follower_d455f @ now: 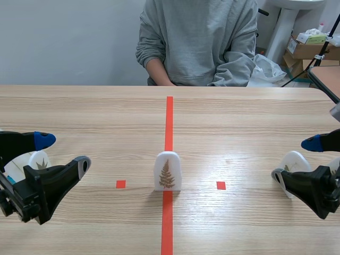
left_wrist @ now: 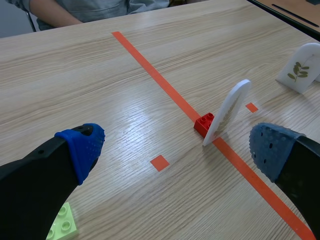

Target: Do the leaf sorting experiment

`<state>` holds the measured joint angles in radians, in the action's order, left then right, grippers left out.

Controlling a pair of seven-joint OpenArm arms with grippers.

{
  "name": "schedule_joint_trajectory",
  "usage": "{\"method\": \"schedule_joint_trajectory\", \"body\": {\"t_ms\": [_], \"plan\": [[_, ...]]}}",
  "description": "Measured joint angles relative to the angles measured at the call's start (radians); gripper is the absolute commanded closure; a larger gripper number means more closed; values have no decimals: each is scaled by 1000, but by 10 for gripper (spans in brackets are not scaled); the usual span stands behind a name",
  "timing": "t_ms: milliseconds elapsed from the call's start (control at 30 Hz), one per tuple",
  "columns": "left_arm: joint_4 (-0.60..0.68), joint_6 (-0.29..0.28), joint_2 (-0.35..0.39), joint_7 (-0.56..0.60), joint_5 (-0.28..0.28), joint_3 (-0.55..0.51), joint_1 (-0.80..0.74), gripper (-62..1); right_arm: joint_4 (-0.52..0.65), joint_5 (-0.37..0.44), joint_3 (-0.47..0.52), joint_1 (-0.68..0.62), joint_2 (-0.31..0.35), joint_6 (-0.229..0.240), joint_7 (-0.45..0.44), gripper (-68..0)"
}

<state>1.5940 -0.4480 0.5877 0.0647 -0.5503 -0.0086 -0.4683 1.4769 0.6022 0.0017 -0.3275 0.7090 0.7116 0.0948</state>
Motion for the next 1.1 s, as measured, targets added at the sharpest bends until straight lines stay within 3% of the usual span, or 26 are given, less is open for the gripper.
{"method": "schedule_joint_trajectory", "body": {"t_ms": [333, 767, 867, 1100], "plan": [[0, 0, 0, 8, 0, 0, 0, -623, 0, 0, 0, 15, 0, 0, 16, -679], [0, 0, 0, 15, 0, 0, 0, -623, 0, 0, -5, 145, 18, 0, 32, -679], [0, 0, 0, 15, 0, 0, 0, -623, 0, 0, -45, 201, 19, 0, 51, -679], [0, 0, -1, 14, 0, 0, 0, -623, -5, -45, -253, 322, 34, 1, 67, -679]]}}
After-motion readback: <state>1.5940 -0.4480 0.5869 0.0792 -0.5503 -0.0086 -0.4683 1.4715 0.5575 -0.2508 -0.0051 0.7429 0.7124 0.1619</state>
